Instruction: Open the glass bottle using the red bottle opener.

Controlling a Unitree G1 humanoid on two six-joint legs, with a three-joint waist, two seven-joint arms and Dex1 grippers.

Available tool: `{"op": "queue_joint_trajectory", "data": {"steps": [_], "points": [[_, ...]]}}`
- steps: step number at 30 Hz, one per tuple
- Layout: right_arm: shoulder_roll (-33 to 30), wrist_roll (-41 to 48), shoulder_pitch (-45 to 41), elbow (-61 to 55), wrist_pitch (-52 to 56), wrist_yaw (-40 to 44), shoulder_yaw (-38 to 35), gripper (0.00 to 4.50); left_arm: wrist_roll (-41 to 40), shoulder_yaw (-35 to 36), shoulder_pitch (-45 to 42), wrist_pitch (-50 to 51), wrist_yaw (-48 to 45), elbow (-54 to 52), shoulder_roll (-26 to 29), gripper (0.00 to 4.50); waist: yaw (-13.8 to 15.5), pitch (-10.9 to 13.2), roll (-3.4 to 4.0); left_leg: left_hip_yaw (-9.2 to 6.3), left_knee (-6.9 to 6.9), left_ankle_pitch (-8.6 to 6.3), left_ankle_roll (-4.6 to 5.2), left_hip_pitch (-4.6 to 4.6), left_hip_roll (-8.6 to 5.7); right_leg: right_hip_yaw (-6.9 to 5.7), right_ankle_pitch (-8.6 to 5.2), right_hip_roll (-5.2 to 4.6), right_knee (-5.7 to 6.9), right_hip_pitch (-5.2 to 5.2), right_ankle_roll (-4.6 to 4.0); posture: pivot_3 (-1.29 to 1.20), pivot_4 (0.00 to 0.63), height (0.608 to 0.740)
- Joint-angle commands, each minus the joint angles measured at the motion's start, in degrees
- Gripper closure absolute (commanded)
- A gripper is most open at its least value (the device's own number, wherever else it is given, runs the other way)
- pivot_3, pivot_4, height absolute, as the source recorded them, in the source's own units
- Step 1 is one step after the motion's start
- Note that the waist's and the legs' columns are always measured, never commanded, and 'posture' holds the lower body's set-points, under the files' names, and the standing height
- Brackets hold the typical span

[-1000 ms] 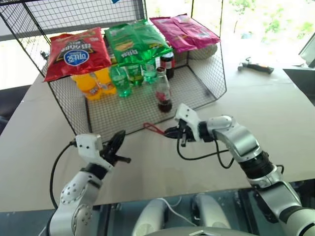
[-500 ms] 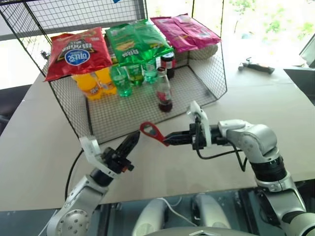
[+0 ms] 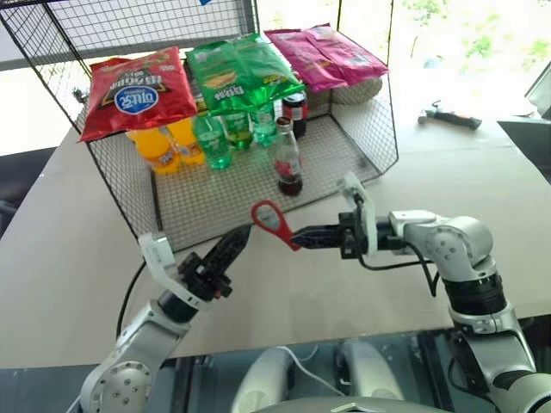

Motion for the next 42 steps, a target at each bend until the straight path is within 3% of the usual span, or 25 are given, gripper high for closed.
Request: {"op": "queue_joint_trajectory", "data": {"steps": [1,12,23,26,29,39,40,42], "points": [[0.2,3.1,-0.1,-0.8,0.0,-0.1,-2.1,4.50,-1.5,1.5,-0.8,-1.7,0.1,-0.6,-0.5,2.21,0.0,0.0,0.00,0.00,0.00,0.00,0.00,0.00,0.00,0.00,0.00,0.00,0.00,0.00,0.00,0.00,0.150,0.735],[0.1,8.9,0.8,-3.8,2.9,0.3,-0.5,4.50,-12.8,0.4,-1.3,2.5,-2.5,-1.5,1.6,2.21,0.0,0.0,0.01,0.00,0.00,-0.04,0.07,0.00,0.01,0.00,0.00,0.00,0.00,0.00,0.00,0.00,0.150,0.735],[1.3,15.1,1.4,-6.0,6.4,-2.0,-0.8,4.50,-18.1,-0.5,-2.7,5.4,-3.4,-0.8,3.3,2.21,0.0,0.0,0.01,0.00,0.01,-0.02,0.05,0.00,0.00,0.00,0.00,0.00,0.00,0.00,0.00,0.00,0.150,0.735],[1.7,15.9,1.3,-6.0,6.7,-3.0,-0.9,4.50,-18.4,-0.6,-2.7,5.6,-2.8,-0.7,3.3,2.94,0.0,0.0,0.02,0.00,0.02,-0.03,0.07,0.01,0.00,0.00,0.00,0.00,0.00,0.00,0.00,0.00,0.150,0.735],[1.8,16.4,1.2,-5.8,6.8,-3.5,-1.0,4.50,-19.2,-0.7,-2.7,6.2,-3.3,-0.8,3.7,4.36,0.0,0.0,0.02,0.00,0.02,-0.03,0.07,0.00,0.00,0.00,0.00,0.00,0.00,0.00,0.00,0.00,0.150,0.735],[1.2,14.4,1.8,-6.4,3.2,-3.4,1.6,4.50,-20.6,-0.6,-3.9,5.3,-1.9,-0.7,3.0,4.44,0.0,0.0,0.02,0.02,0.02,0.00,0.02,0.01,0.00,0.01,0.00,0.00,0.00,0.00,0.00,0.00,0.150,0.735],[1.2,14.1,1.7,-6.3,3.0,-3.9,1.8,3.78,-20.6,-0.8,-3.9,5.2,-1.9,-0.7,2.9,4.50,0.0,0.0,0.02,0.03,0.02,0.00,0.01,0.01,0.00,0.02,0.00,0.00,0.00,0.00,0.00,0.00,0.150,0.735],[1.4,14.2,1.6,-6.2,3.6,-5.4,1.7,3.02,-20.5,-1.0,-3.9,5.1,-1.8,-0.9,2.6,4.50,0.0,0.0,0.02,0.02,0.01,0.01,0.00,0.01,0.00,0.02,0.00,0.01,0.00,0.00,0.00,0.00,0.150,0.735]]}}
